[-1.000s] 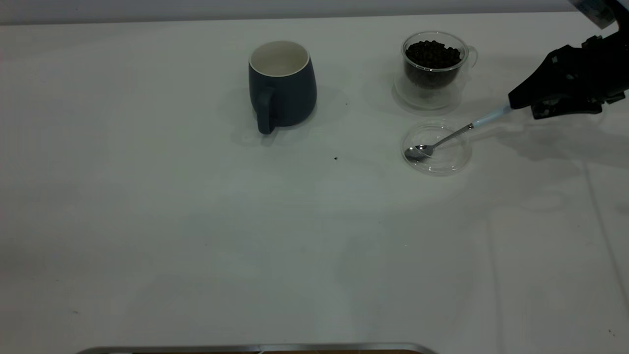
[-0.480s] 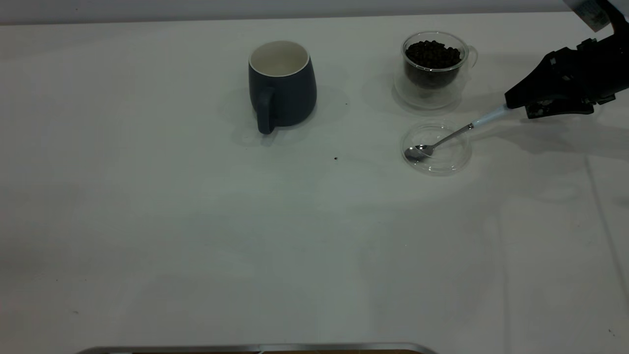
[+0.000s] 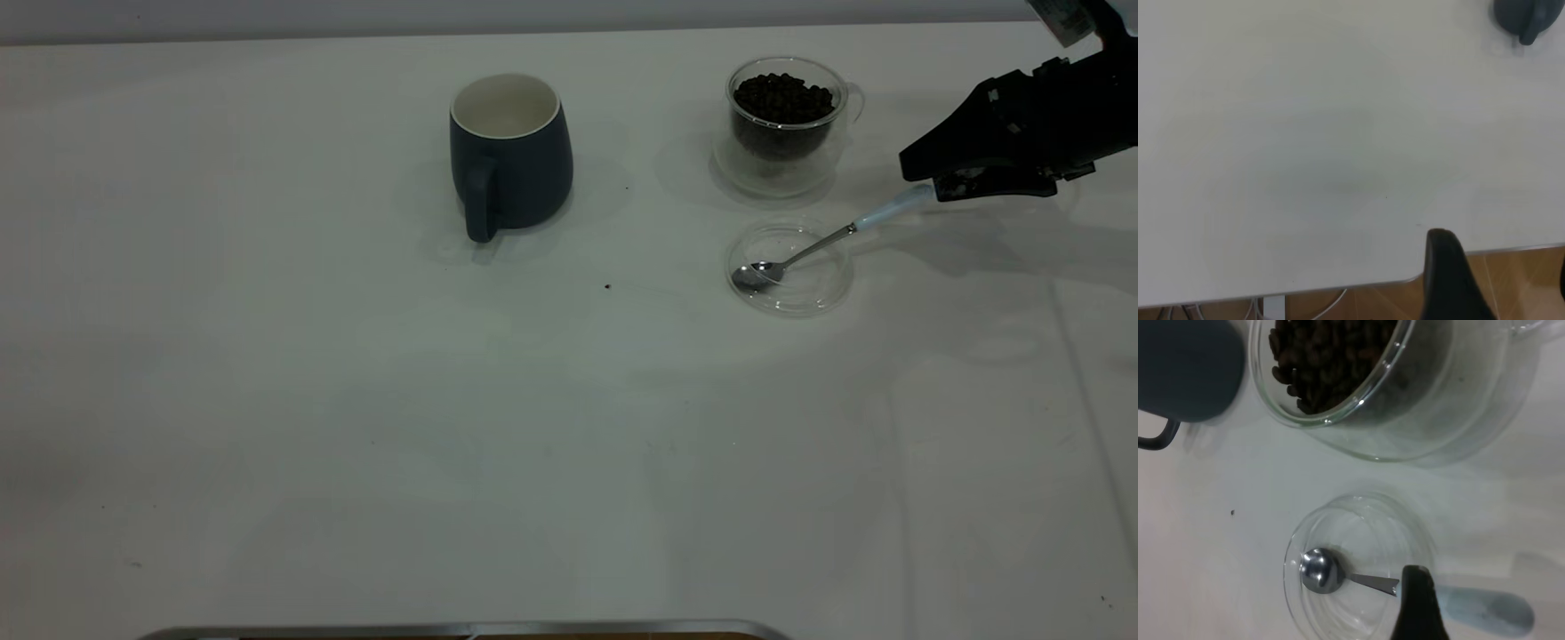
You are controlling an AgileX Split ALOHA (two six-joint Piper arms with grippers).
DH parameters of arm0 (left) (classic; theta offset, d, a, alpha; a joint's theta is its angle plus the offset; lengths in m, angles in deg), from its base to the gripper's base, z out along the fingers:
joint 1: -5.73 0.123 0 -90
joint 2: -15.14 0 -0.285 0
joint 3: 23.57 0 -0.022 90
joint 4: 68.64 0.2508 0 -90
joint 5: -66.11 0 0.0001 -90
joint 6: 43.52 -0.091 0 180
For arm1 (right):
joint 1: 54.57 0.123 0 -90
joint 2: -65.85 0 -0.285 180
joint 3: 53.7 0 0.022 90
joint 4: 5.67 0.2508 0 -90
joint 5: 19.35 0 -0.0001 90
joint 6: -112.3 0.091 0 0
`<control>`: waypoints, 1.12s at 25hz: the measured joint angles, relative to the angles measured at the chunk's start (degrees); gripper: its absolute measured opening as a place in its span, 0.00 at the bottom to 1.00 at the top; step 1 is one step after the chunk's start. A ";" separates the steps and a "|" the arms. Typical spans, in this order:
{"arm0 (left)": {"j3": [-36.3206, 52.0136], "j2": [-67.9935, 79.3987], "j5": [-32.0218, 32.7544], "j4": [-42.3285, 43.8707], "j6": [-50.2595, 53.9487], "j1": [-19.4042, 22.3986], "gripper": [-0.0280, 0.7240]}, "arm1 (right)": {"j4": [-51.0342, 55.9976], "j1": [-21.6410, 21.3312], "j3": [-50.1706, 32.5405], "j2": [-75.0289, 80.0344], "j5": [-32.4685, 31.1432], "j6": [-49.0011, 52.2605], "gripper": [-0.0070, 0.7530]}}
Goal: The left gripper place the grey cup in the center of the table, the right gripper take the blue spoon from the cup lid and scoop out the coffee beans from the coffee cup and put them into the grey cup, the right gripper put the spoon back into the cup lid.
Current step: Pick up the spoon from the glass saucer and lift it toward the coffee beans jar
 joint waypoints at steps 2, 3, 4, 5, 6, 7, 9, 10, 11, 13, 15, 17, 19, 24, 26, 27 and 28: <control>0.00 0.00 0.00 0.00 0.00 0.00 0.66 | 0.00 0.26 0.00 0.00 0.00 0.00 0.79; 0.00 0.00 0.00 0.00 0.00 0.00 0.66 | 0.03 0.39 0.00 0.00 0.00 -0.05 0.79; 0.00 0.00 0.00 0.00 0.00 0.00 0.66 | 0.03 0.62 0.00 0.00 0.00 -0.27 0.79; 0.00 0.00 0.00 0.00 0.00 0.00 0.66 | 0.03 0.82 0.00 0.00 0.00 -0.39 0.79; 0.00 0.00 0.00 0.00 0.00 0.00 0.66 | 0.03 0.95 0.00 0.00 0.00 -0.39 0.79; 0.00 0.00 0.00 0.00 0.00 0.00 0.66 | 0.03 1.19 0.00 0.00 0.00 -0.39 0.79; 0.00 0.00 0.00 0.00 0.00 0.00 0.66 | -0.02 1.68 0.00 0.00 0.00 -0.40 0.79; 0.00 0.00 0.00 0.00 0.00 0.00 0.66 | -0.12 1.82 0.00 0.00 0.00 -0.40 0.79; 0.00 0.00 0.00 0.00 -0.05 0.00 0.66 | -0.24 2.02 0.00 0.00 0.00 -0.40 0.79; 0.00 0.00 0.00 0.00 -0.05 0.00 0.66 | -0.88 2.34 0.01 0.06 0.00 -0.40 0.79; 0.00 0.00 0.00 0.00 -0.05 0.00 0.66 | -1.61 2.63 0.07 0.16 0.05 -0.20 0.79; 0.00 0.00 0.00 0.00 -0.05 0.00 0.66 | -1.69 2.70 0.12 0.22 0.05 -0.15 0.79; 0.00 0.00 0.00 0.00 -0.05 0.00 0.66 | -1.78 2.95 0.26 0.66 0.05 0.00 0.79; 0.00 0.00 0.00 0.00 -0.05 0.00 0.66 | -1.87 4.18 0.30 1.13 0.11 0.17 0.79; 0.00 0.00 0.00 0.00 -0.05 0.00 0.66 | -1.95 4.37 0.33 1.13 0.06 0.24 0.78; 0.00 0.00 0.00 0.00 -0.12 0.00 0.66 | -2.06 4.38 0.33 1.13 0.06 0.23 0.77; 0.00 0.00 0.00 0.00 -0.12 0.00 0.66 | -2.07 4.38 0.33 1.13 0.06 0.23 0.75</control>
